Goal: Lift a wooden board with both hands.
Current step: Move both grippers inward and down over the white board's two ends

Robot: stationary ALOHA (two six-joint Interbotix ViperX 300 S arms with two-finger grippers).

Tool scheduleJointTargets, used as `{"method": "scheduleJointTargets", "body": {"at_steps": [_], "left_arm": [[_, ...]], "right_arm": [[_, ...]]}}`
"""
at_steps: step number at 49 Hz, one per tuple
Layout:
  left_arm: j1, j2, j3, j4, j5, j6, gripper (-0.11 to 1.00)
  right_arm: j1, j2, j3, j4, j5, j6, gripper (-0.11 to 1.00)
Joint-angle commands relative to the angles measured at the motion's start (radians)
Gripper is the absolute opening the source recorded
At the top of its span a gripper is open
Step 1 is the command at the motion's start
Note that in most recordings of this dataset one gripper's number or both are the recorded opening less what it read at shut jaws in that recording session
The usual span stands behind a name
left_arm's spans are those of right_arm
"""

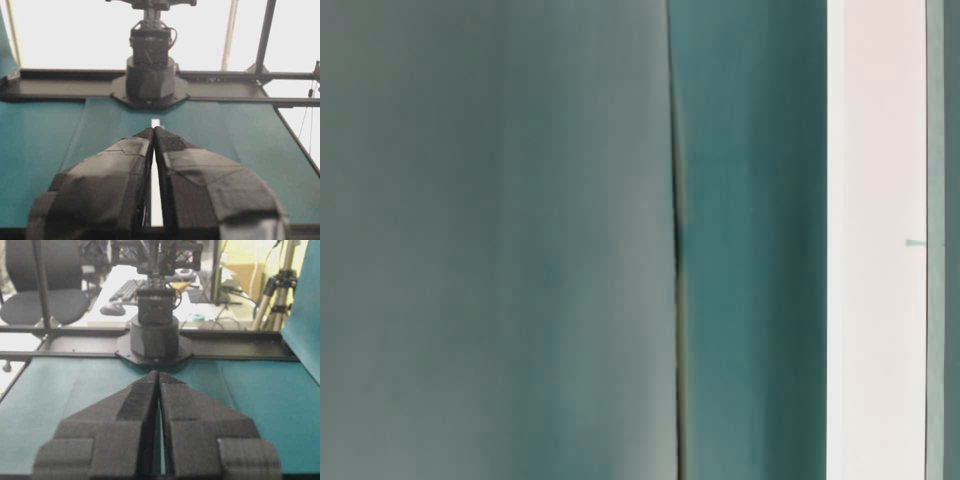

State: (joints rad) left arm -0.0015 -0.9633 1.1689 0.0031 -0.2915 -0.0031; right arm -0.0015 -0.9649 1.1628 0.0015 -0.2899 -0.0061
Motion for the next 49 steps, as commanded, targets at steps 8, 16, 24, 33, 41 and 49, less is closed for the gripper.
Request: {"method": "scheduleJointTargets", "body": {"at_steps": [8, 16, 24, 33, 41, 49], "left_arm": [[0.034, 0.089, -0.115, 0.012, 0.11, -0.077, 0.0], [0.032, 0.144, -0.21, 0.012, 0.275, -0.077, -0.02], [0.023, 0.238, -0.325, 0.014, 0.482, -0.075, -0.02], [0.02, 0.359, -0.448, 0.012, 0.663, -0.097, -0.02], [0.021, 0.472, -0.535, 0.014, 0.821, -0.112, -0.02], [0.018, 0.575, -0.626, 0.014, 1.009, -0.112, -0.02]], "right_arm": [[-0.035, 0.044, -0.054, 0.166, 0.149, 0.078, 0.0], [-0.044, 0.114, -0.149, 0.183, 0.387, 0.114, 0.0], [-0.058, 0.233, -0.273, 0.183, 0.594, 0.117, 0.0], [-0.061, 0.385, -0.402, 0.184, 0.821, 0.117, 0.0], [-0.061, 0.52, -0.495, 0.183, 0.988, 0.115, 0.0], [-0.061, 0.638, -0.606, 0.173, 1.095, 0.11, 0.0]]}}
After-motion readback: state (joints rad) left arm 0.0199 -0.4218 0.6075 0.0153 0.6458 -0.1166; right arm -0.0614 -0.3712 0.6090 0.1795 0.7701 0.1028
